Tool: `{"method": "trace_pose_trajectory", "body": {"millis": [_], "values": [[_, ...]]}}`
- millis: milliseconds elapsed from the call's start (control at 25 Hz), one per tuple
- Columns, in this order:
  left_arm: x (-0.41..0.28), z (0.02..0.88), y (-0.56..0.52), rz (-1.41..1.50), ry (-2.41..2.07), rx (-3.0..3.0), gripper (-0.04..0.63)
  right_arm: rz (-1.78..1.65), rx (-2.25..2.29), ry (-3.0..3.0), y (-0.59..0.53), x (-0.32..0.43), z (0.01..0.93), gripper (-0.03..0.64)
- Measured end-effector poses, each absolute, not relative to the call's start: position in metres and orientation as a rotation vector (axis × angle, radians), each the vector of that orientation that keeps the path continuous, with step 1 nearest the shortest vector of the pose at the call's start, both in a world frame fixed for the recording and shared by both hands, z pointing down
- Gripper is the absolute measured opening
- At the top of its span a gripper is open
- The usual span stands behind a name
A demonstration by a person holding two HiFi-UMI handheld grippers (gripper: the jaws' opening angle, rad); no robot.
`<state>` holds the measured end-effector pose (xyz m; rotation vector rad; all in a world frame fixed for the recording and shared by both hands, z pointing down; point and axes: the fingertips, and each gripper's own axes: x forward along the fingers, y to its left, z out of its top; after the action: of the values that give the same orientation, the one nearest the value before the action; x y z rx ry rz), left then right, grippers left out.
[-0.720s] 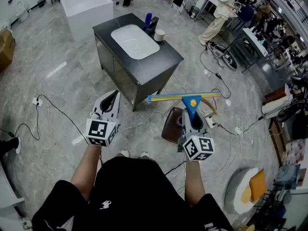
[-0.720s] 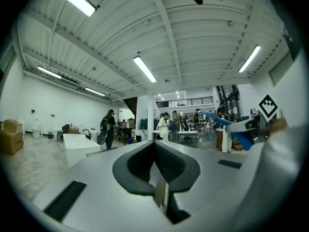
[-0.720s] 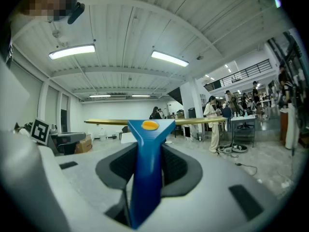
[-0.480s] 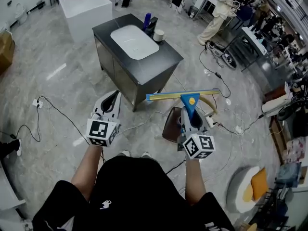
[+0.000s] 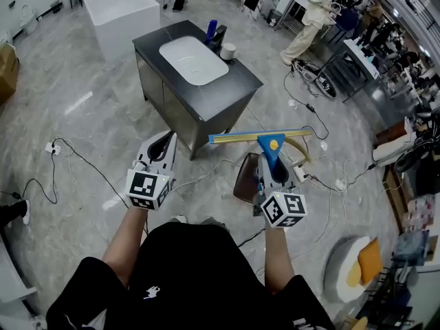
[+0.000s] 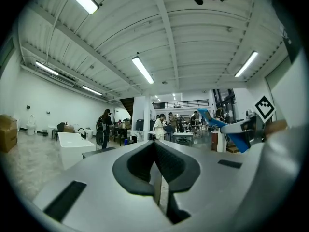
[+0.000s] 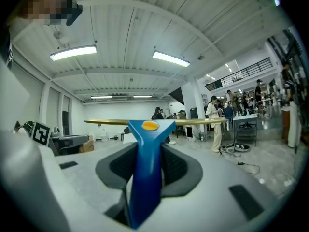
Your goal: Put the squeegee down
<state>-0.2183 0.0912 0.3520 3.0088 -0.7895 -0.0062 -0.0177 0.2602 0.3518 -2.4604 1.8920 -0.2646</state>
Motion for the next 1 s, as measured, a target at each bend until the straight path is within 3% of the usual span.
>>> {"method": "trace_pose_trajectory", "body": {"millis": [640, 1000], "values": [[-0.261, 0.358, 0.068, 0.003, -0.874, 2.981, 0.003, -0.255, -2.450, 1.942, 0.235, -0.042, 0.347, 0.133], [-0.250, 0.364, 0.058, 0.022, -0.877, 2.980, 0.003, -0.280, -2.439, 1.953, 0.225, -0.033, 0.355, 0.133]]}}
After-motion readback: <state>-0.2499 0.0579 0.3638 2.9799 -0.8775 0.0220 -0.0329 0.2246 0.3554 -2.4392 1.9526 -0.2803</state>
